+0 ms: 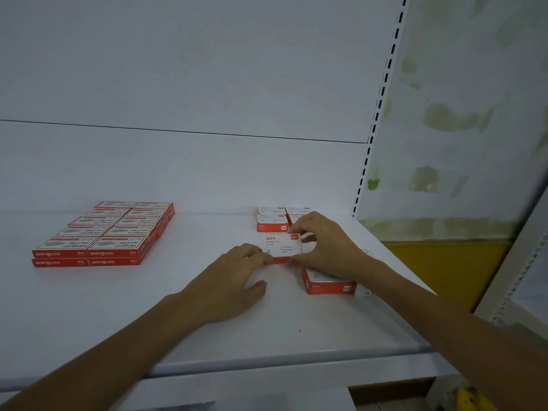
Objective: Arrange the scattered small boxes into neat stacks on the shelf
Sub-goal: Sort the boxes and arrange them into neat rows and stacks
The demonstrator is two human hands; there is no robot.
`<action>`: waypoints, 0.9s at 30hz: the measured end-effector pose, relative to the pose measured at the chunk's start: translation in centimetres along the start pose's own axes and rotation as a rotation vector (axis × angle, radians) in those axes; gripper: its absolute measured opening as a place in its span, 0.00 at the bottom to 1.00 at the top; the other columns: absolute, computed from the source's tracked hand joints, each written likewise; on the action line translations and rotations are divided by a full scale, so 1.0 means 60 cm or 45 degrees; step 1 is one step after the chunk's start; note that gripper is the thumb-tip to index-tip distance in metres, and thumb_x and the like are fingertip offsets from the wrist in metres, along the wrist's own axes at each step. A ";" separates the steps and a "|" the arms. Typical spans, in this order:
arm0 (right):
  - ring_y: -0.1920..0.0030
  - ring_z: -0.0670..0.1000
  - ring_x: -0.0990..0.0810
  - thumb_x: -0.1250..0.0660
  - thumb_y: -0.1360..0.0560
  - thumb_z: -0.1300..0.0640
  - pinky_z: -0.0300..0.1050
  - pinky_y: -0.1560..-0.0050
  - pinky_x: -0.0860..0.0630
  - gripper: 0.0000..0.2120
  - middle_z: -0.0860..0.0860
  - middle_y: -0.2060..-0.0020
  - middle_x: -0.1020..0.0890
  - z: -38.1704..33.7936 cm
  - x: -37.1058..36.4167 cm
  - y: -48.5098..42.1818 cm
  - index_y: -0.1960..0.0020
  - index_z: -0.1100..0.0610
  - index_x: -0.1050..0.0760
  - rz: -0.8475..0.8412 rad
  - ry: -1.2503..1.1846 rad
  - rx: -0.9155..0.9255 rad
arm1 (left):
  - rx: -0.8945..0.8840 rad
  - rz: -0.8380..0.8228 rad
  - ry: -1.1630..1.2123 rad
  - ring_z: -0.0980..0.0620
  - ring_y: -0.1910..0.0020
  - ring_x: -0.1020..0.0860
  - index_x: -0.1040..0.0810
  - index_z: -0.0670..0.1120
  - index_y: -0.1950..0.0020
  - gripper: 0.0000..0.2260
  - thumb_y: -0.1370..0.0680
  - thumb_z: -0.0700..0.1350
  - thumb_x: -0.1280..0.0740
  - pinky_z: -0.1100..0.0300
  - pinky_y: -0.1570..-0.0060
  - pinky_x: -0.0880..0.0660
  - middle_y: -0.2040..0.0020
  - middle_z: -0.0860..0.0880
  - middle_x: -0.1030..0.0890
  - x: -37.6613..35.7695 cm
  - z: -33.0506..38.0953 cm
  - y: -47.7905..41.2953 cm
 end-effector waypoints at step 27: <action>0.45 0.53 0.25 0.27 0.31 0.54 0.45 0.44 0.26 0.19 0.53 0.44 0.23 0.051 -0.035 -0.100 0.42 0.57 0.24 -0.082 0.100 -0.190 | 0.044 0.016 -0.120 0.56 0.34 0.35 0.35 0.54 0.31 0.18 0.20 0.54 0.45 0.62 0.37 0.38 0.32 0.56 0.33 -0.010 -0.016 -0.012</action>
Point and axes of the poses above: each hand's wrist, its own y-axis away from the middle knuckle, its own x-axis out of the back of the hand, z = x × y, the point moved 9 cm from there along -y, towards the middle knuckle
